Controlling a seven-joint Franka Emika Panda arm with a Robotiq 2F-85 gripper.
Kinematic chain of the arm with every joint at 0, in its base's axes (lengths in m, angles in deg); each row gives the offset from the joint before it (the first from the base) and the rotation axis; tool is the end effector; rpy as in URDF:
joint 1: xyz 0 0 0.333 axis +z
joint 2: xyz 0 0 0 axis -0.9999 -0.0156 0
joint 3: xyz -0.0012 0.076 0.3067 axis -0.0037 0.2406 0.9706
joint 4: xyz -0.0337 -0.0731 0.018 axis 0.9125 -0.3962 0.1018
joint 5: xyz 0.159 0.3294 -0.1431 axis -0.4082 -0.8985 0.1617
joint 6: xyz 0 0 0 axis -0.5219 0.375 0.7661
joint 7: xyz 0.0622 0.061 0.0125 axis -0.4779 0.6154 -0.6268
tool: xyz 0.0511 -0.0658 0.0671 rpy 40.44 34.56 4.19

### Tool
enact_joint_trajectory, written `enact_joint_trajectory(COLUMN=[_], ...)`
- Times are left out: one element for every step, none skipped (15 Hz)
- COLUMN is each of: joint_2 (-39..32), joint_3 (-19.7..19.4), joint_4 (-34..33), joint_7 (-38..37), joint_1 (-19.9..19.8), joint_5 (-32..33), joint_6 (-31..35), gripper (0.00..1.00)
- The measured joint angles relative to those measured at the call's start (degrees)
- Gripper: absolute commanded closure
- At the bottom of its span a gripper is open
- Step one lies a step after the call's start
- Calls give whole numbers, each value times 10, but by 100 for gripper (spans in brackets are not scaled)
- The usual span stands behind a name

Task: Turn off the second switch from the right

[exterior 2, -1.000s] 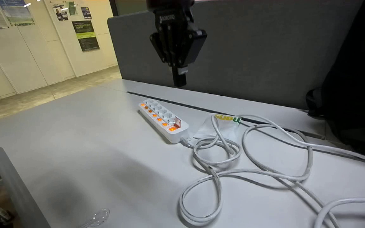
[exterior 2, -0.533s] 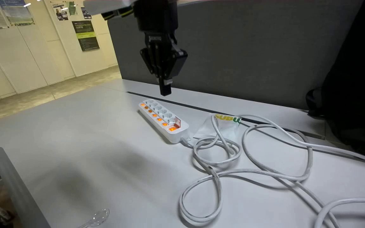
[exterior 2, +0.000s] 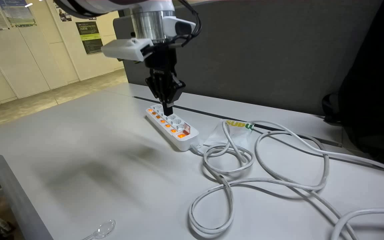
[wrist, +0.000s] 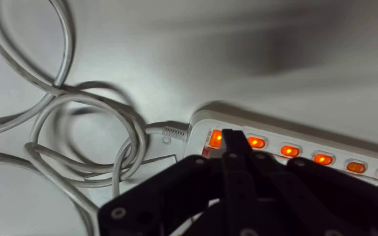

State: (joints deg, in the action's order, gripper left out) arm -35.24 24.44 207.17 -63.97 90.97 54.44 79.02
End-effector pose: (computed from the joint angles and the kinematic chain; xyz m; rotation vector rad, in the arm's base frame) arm 0.5817 0.0131 0.2395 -3.1130 0.1990 0.0052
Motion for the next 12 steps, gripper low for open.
enact_joint_trajectory(joint_2=[-11,-17,-19,-19,-19,-19,-19,-19,-19,-21,-23,-28], joint_3=[1,1,1,1,1,1,1,1,1,1,2,2], joint_4=[-8,-13,-16,-17,-18,-19,-19,-19,-19,-19,-19,-19], joint_7=[-1,-1,-1,-1,-1,-1,-1,-1,1,3,5,7], joint_1=[3,4,4,3,3,3,3,3,3,3,3,4], joint_5=[0,0,0,0,0,0,0,0,0,0,0,0], joint_6=[2,3,3,3,3,3,3,3,3,5,13,26], gripper=[99,99,99,99,99,99,100,100,100,100,100,100])
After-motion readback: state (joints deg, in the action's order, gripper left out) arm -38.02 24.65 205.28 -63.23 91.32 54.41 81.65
